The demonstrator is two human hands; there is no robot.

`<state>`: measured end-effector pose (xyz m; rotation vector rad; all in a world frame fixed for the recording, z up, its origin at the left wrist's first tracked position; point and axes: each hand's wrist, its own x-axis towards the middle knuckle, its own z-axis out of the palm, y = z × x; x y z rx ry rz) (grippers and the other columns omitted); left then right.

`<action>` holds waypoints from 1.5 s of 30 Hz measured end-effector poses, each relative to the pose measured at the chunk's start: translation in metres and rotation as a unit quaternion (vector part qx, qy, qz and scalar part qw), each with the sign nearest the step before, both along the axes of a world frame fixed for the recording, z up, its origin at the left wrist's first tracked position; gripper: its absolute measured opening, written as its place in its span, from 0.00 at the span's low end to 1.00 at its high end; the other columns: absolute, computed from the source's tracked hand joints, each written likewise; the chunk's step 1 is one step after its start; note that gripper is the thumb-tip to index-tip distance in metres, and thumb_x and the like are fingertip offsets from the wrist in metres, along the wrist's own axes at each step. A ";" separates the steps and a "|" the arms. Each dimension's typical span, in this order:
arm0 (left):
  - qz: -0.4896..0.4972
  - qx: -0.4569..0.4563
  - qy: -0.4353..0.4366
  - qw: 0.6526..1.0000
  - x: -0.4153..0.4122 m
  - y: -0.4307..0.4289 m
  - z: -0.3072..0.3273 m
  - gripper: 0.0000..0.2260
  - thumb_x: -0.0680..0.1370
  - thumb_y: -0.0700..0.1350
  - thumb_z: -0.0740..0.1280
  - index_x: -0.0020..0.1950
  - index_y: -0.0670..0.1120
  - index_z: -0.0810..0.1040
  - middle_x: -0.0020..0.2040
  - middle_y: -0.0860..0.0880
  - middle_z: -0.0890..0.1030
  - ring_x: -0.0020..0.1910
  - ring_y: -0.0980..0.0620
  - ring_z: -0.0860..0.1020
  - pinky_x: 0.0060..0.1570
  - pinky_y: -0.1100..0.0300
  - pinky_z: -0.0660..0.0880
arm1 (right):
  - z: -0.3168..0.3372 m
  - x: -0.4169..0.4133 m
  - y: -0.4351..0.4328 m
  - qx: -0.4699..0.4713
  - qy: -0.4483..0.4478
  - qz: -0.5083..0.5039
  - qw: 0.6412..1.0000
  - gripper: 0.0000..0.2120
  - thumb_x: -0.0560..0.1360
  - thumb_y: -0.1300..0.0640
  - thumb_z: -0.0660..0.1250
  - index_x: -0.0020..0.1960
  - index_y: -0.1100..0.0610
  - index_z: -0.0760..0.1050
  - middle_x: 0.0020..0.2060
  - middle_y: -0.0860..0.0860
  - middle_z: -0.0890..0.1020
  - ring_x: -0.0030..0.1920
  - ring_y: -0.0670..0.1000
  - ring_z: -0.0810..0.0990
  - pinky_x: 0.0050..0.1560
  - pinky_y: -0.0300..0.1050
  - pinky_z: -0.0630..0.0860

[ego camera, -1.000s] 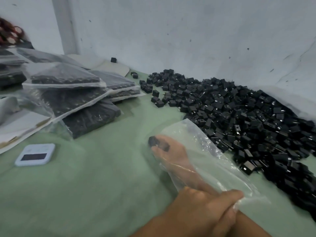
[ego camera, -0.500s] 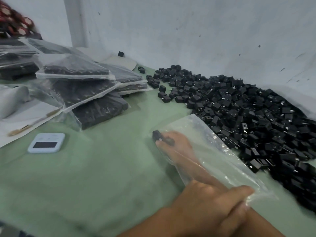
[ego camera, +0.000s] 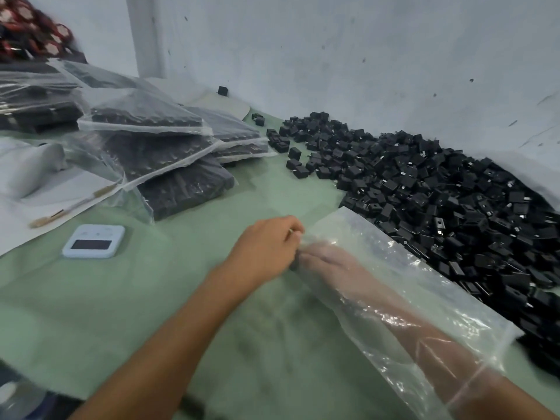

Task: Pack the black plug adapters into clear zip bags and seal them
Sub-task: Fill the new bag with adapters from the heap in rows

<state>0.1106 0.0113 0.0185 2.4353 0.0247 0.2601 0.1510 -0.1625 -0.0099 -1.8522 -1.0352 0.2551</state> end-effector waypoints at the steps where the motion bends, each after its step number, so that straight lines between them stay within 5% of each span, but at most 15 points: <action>1: -0.001 0.013 0.047 0.999 0.004 0.008 -0.004 0.10 0.81 0.51 0.62 0.56 0.53 0.81 0.54 0.52 0.83 0.56 0.48 0.79 0.56 0.56 0.73 | 0.003 0.001 -0.002 -0.053 0.015 -0.009 0.998 0.16 0.82 0.65 0.60 0.40 0.53 0.78 0.36 0.46 0.77 0.39 0.46 0.74 0.43 0.42 0.70; 4: -0.028 0.001 0.104 0.994 0.014 0.015 -0.015 0.13 0.79 0.58 0.63 0.50 0.51 0.83 0.48 0.53 0.84 0.51 0.50 0.80 0.53 0.55 0.75 | 0.012 0.004 -0.012 -0.132 -0.008 -0.004 0.991 0.12 0.84 0.60 0.60 0.46 0.61 0.78 0.42 0.56 0.79 0.44 0.56 0.77 0.48 0.49 0.71; 6: -0.043 -0.020 0.110 0.993 0.022 0.014 -0.022 0.12 0.78 0.57 0.65 0.47 0.50 0.83 0.44 0.53 0.84 0.48 0.51 0.80 0.52 0.54 0.77 | 0.013 0.001 -0.016 -0.128 0.004 0.011 0.992 0.10 0.84 0.61 0.59 0.49 0.60 0.79 0.45 0.52 0.81 0.47 0.51 0.78 0.52 0.44 0.72; 11: -0.085 -0.092 0.128 0.984 0.028 0.010 -0.023 0.22 0.78 0.60 0.64 0.34 0.44 0.71 0.30 0.52 0.70 0.32 0.52 0.68 0.38 0.56 0.66 | 0.017 -0.005 -0.022 -0.104 0.008 -0.080 0.991 0.22 0.78 0.60 0.65 0.49 0.29 0.81 0.47 0.32 0.83 0.48 0.33 0.81 0.48 0.27 0.73; 14: -0.089 -0.033 0.130 0.987 0.028 0.007 -0.024 0.18 0.77 0.56 0.67 0.31 0.50 0.74 0.29 0.56 0.74 0.34 0.53 0.72 0.38 0.59 0.68 | 0.015 -0.006 -0.025 -0.097 0.002 -0.100 0.990 0.18 0.78 0.58 0.67 0.49 0.33 0.82 0.49 0.34 0.84 0.50 0.37 0.82 0.52 0.36 0.74; 16: -0.080 -0.006 0.115 0.990 0.026 0.004 -0.024 0.13 0.77 0.53 0.68 0.33 0.53 0.77 0.32 0.56 0.78 0.38 0.53 0.77 0.39 0.58 0.71 | 0.012 -0.008 -0.029 -0.108 0.015 -0.077 0.991 0.17 0.78 0.60 0.68 0.50 0.36 0.82 0.49 0.33 0.83 0.50 0.36 0.81 0.51 0.31 0.73; 19: -0.072 -0.007 0.122 0.990 0.025 0.001 -0.023 0.13 0.78 0.53 0.66 0.39 0.46 0.80 0.38 0.48 0.82 0.43 0.47 0.80 0.45 0.54 0.76 | 0.002 -0.016 -0.026 -0.100 0.017 -0.102 0.990 0.09 0.76 0.58 0.72 0.48 0.43 0.84 0.47 0.43 0.83 0.47 0.41 0.82 0.49 0.33 0.73; 22: -0.053 -0.006 0.133 0.990 0.027 -0.001 -0.023 0.15 0.79 0.53 0.64 0.43 0.42 0.80 0.40 0.45 0.83 0.42 0.45 0.80 0.45 0.53 0.76 | -0.003 -0.018 -0.023 -0.045 -0.029 -0.127 0.990 0.10 0.75 0.68 0.72 0.45 0.53 0.83 0.41 0.49 0.83 0.46 0.38 0.81 0.52 0.35 0.74; 25: -0.029 0.011 0.145 0.989 0.029 0.001 -0.022 0.15 0.79 0.51 0.63 0.38 0.41 0.76 0.35 0.44 0.78 0.36 0.45 0.74 0.37 0.56 0.71 | 0.000 -0.020 -0.023 -0.160 -0.032 -0.150 0.975 0.09 0.78 0.54 0.69 0.57 0.54 0.82 0.51 0.45 0.82 0.53 0.42 0.79 0.54 0.25 0.68; 28: -0.005 0.059 0.153 0.986 0.029 0.002 -0.023 0.12 0.75 0.48 0.63 0.34 0.44 0.72 0.32 0.47 0.75 0.34 0.45 0.73 0.32 0.58 0.66 | 0.000 -0.031 -0.024 -0.064 0.037 -0.116 0.991 0.15 0.80 0.48 0.66 0.51 0.61 0.79 0.46 0.53 0.80 0.47 0.48 0.78 0.46 0.20 0.68; 30: 0.014 0.080 0.149 0.985 0.027 0.002 -0.024 0.11 0.74 0.49 0.63 0.34 0.45 0.73 0.32 0.49 0.76 0.35 0.45 0.75 0.32 0.59 0.65 | -0.003 -0.036 -0.024 -0.058 0.036 -0.102 0.992 0.19 0.79 0.39 0.62 0.54 0.54 0.79 0.50 0.46 0.79 0.49 0.38 0.78 0.50 0.26 0.72; 32: 0.023 0.086 0.140 0.986 0.027 0.002 -0.024 0.10 0.73 0.50 0.63 0.35 0.45 0.75 0.34 0.49 0.78 0.37 0.45 0.77 0.33 0.58 0.67 | -0.009 -0.030 -0.026 -0.170 -0.060 -0.118 0.976 0.18 0.79 0.35 0.59 0.60 0.42 0.79 0.57 0.35 0.77 0.59 0.33 0.74 0.60 0.39 0.75; 36: 0.026 0.056 0.130 0.990 0.027 0.010 -0.023 0.10 0.74 0.54 0.66 0.44 0.48 0.81 0.41 0.51 0.83 0.44 0.47 0.80 0.46 0.55 0.77 | -0.009 -0.027 -0.024 -0.179 -0.101 -0.129 0.970 0.20 0.79 0.39 0.58 0.61 0.47 0.81 0.60 0.42 0.78 0.64 0.46 0.74 0.67 0.53 0.70; 40: -0.046 -0.071 0.181 0.980 0.021 0.025 -0.015 0.12 0.75 0.56 0.68 0.37 0.51 0.80 0.31 0.52 0.81 0.30 0.52 0.76 0.35 0.60 0.74 | -0.002 -0.031 -0.022 -0.229 -0.143 -0.115 0.956 0.20 0.81 0.40 0.55 0.67 0.43 0.77 0.63 0.46 0.77 0.66 0.48 0.72 0.70 0.53 0.65; 45: -0.088 -0.100 0.202 0.970 0.016 0.028 -0.014 0.11 0.77 0.54 0.69 0.41 0.48 0.82 0.30 0.52 0.76 0.28 0.51 0.70 0.32 0.60 0.69 | 0.009 -0.038 -0.009 -0.254 -0.129 -0.126 0.950 0.18 0.83 0.48 0.58 0.71 0.50 0.72 0.67 0.49 0.74 0.69 0.50 0.69 0.69 0.35 0.60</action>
